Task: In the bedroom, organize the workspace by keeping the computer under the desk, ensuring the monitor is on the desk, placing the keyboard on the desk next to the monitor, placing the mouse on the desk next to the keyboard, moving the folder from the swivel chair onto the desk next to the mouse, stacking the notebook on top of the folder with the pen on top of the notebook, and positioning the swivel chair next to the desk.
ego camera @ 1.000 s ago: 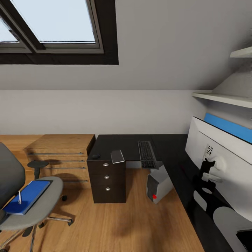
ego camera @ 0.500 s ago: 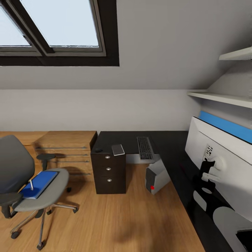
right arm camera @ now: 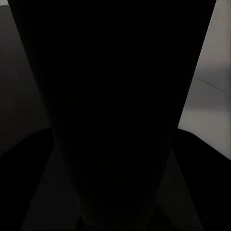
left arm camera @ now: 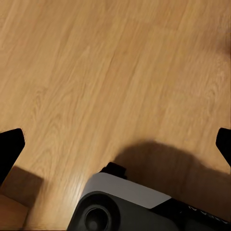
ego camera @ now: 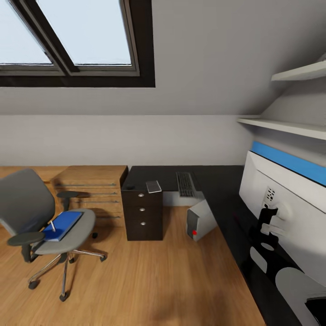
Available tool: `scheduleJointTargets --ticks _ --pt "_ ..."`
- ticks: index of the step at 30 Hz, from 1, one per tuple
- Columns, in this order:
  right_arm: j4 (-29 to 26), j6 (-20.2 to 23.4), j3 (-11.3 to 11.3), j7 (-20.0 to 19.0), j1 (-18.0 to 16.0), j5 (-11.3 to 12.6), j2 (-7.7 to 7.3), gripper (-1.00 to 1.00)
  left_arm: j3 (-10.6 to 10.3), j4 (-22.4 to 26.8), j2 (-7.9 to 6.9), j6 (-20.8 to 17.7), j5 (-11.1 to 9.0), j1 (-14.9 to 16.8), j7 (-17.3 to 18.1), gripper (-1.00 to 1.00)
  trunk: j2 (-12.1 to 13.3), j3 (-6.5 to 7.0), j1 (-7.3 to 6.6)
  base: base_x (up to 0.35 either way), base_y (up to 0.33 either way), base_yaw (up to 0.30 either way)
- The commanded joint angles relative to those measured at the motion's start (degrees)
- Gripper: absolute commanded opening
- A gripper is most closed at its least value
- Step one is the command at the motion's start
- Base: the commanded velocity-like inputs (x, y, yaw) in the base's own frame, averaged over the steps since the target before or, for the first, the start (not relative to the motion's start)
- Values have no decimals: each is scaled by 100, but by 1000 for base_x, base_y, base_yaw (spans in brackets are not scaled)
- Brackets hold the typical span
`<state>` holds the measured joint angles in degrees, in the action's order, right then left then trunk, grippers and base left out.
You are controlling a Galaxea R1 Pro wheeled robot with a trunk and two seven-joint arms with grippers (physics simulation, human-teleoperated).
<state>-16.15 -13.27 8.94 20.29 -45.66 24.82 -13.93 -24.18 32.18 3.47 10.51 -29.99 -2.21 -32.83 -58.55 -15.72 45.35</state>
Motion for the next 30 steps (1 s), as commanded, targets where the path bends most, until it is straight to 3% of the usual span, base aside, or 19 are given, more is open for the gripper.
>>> scheduleJointTargets --ticks 1,19,30 --pt "-6 -26 73 22 -6 23 -5 -100 -34 8 -5 36 -60 1 -30 100 -5 -5 -3 -341 -46 0" --pt "-4 -26 73 19 -9 16 -4 -100 -34 8 -11 40 -63 1 -29 100 -5 -5 -3 -273 -182 0" --pt "-2 -27 80 17 -7 14 2 -100 -34 8 -9 39 -62 1 -30 100 -5 -5 -3 -254 -37 0"
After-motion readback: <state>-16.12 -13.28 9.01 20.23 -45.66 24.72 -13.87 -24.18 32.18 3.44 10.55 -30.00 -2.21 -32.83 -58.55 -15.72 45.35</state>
